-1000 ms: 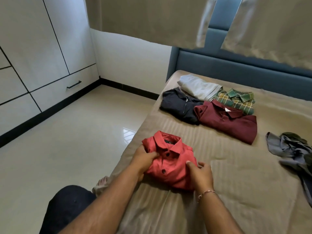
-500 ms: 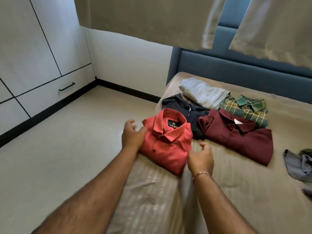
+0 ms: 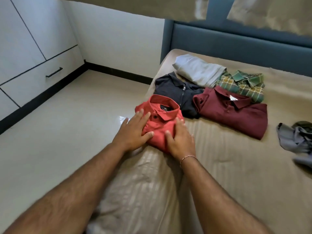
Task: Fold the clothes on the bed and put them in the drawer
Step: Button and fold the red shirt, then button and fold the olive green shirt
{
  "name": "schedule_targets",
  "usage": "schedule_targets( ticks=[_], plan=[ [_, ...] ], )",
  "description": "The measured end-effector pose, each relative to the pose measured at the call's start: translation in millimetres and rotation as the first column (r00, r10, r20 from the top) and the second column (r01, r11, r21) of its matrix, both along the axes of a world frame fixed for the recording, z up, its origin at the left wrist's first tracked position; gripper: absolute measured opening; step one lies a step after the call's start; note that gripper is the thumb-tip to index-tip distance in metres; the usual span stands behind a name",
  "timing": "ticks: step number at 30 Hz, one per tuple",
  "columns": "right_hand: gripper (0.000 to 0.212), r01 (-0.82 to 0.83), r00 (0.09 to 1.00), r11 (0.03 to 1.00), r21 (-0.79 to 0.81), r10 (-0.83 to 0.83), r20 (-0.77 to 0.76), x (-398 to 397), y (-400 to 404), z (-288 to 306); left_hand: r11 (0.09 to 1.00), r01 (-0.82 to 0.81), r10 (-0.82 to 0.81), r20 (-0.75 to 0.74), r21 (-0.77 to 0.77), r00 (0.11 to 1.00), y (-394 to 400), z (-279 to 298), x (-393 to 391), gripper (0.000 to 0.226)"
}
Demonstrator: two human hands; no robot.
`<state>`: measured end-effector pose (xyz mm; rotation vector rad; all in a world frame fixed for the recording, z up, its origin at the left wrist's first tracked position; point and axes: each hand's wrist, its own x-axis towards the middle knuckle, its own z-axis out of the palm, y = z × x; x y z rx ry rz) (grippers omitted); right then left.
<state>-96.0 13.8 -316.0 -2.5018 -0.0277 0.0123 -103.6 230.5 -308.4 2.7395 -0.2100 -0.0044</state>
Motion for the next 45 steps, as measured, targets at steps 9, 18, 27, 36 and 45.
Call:
schedule_targets(
  ticks=[9, 18, 27, 36, 45],
  plan=[
    [0.064, 0.300, 0.933, 0.951, 0.074, -0.309, 0.184, -98.6, -117.0, 33.3, 0.914, 0.242, -0.171, 0.231, -0.326, 0.958, -150.6, 10.5, -68.9, 0.083],
    [0.082, 0.656, 0.742, 0.749, -0.099, -0.614, 0.268, -190.4, -313.9, 73.2, 0.787, 0.387, -0.391, 0.097, -0.480, 0.915, -371.7, 68.5, -128.2, 0.076],
    [0.041, 0.677, 0.680, 0.678, -0.288, -0.725, -0.110, -194.0, -392.6, 85.6, 0.744, 0.397, -0.461, 0.017, -0.537, 0.887, -447.7, 101.2, -145.0, 0.065],
    [0.061, 0.720, 0.648, 0.636, -0.276, -0.759, -0.060, -175.6, -378.2, 72.4, 0.705, 0.090, -0.305, -0.187, -0.704, 0.934, -447.4, 88.8, -119.4, 0.045],
    [0.033, 0.509, 0.772, 0.610, 0.607, -0.636, -0.009, -183.3, -319.5, 106.8, 0.458, -0.252, -0.429, -0.460, -0.853, 0.778, -452.2, 112.2, -104.9, 0.029]
  ],
)
